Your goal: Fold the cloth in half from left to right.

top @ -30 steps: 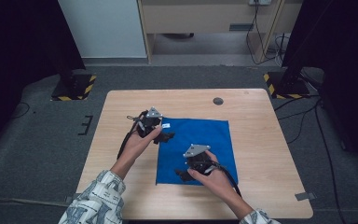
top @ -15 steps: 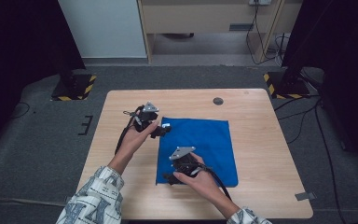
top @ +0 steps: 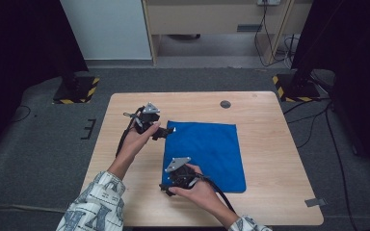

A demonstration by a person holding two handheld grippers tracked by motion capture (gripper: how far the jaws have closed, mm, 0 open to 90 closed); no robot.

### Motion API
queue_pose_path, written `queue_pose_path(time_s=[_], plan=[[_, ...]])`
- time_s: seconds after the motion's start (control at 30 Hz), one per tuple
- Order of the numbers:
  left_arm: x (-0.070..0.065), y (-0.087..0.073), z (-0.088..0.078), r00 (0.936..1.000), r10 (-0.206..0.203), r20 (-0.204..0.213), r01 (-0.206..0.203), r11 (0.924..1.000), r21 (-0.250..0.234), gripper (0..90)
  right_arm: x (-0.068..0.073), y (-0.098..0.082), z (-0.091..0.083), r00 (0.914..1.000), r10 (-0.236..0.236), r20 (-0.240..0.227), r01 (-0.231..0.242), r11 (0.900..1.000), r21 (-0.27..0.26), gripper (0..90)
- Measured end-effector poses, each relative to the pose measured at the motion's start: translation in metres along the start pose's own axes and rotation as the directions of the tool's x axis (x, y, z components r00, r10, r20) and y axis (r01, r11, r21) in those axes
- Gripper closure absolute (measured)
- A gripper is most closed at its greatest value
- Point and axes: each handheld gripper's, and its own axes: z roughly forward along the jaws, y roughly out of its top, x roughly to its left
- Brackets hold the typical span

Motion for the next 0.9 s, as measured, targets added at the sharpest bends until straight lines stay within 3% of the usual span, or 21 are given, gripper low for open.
queue_pose_path(time_s=[0.3,0.5,0.67,0.77,0.83,0.9], plan=[[-0.003,0.001,-0.002,1.0000,0.009,0.000,-0.009,1.0000,-0.002,12.6,0.010,0.003,-0.003,0.9989,-0.045,-0.012,0.045,0.998,-0.038,70.0],[-0.003,0.001,-0.002,0.9999,0.009,0.005,-0.009,1.0000,0.002,12.6,0.012,0.004,0.000,0.9982,-0.058,-0.015,0.057,0.998,-0.034,82.1],[-0.003,0.001,-0.003,0.9999,0.010,0.004,-0.010,0.9999,0.001,12.6,0.016,0.003,0.005,0.9984,-0.056,-0.011,0.056,0.998,-0.006,78.4],[-0.003,0.001,-0.004,0.9999,0.010,0.002,-0.010,0.9999,0.003,12.6,0.018,0.003,0.009,0.9980,-0.064,0.004,0.064,0.998,-0.003,69.4],[-0.002,0.000,-0.003,1.0000,0.009,0.001,-0.009,0.9999,0.004,12.6,0.019,0.003,0.010,0.9990,-0.045,-0.001,0.045,0.999,-0.001,61.8],[-0.001,0.000,-0.003,1.0000,0.005,-0.003,-0.005,0.9999,0.009,12.6,0.021,0.004,0.011,0.9980,-0.062,0.012,0.062,0.998,0.011,56.5]])
